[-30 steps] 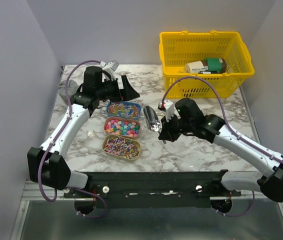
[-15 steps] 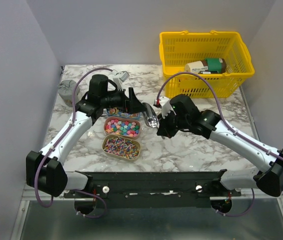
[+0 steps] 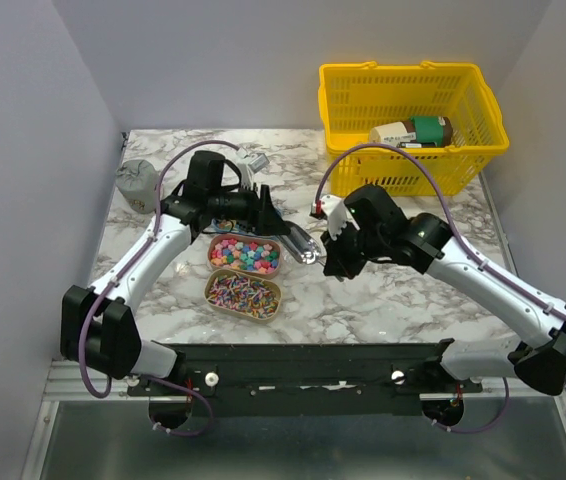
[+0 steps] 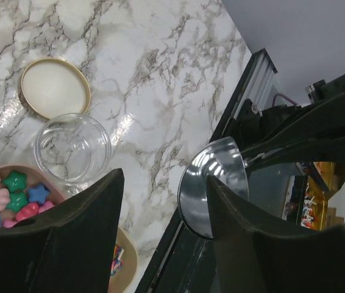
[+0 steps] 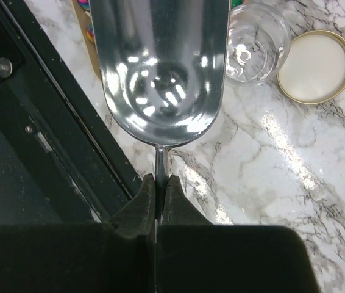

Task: Pack the candies
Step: Pick up the spatula from the center of the board, then scoop the fake candies from the storage box.

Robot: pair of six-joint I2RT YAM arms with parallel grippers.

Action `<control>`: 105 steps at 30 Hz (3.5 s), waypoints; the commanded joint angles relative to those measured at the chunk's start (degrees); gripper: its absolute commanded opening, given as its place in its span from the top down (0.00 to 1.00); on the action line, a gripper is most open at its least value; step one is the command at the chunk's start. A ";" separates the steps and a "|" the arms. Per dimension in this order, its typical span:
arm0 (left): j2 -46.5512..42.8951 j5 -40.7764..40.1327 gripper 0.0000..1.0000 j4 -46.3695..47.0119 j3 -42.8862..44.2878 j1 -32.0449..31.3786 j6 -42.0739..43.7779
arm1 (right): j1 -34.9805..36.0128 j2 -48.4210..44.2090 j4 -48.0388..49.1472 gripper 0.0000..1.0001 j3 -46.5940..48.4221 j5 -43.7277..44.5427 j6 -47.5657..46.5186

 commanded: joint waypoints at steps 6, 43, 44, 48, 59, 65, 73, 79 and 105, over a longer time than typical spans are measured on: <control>1.57 10.29 0.68 -5.57 0.49 -0.67 6.46 | 0.52 -3.54 -1.10 0.99 4.45 -5.18 -6.28; 0.60 14.26 1.00 7.45 -0.92 -1.90 -19.13 | 0.52 -13.02 14.54 0.67 -9.96 7.65 -1.53; 0.78 13.99 1.00 6.14 -0.92 -1.90 -18.60 | 0.52 -13.20 14.46 0.67 -9.87 7.91 -1.53; 0.87 13.38 1.00 5.24 -1.27 -1.90 -17.19 | 0.52 -13.64 14.81 0.53 -9.96 7.91 -1.45; -0.09 12.50 1.00 6.83 -2.32 -1.73 -18.24 | 0.52 -12.32 13.49 0.99 -9.52 4.84 -1.89; -0.18 5.04 0.24 -2.65 1.79 1.17 -10.43 | 0.52 -10.31 7.45 0.99 -4.96 3.43 -4.08; -1.15 -5.00 0.22 -10.66 5.06 2.67 -2.95 | 0.61 -6.70 3.21 0.99 1.46 3.35 -6.10; -1.06 -5.87 0.35 -12.07 0.58 2.67 -0.84 | 0.52 -6.79 2.94 0.99 6.47 0.62 -7.24; -6.86 -21.94 0.17 -12.95 -0.38 10.05 -6.02 | 1.93 2.08 2.59 0.99 3.58 -4.40 -1.79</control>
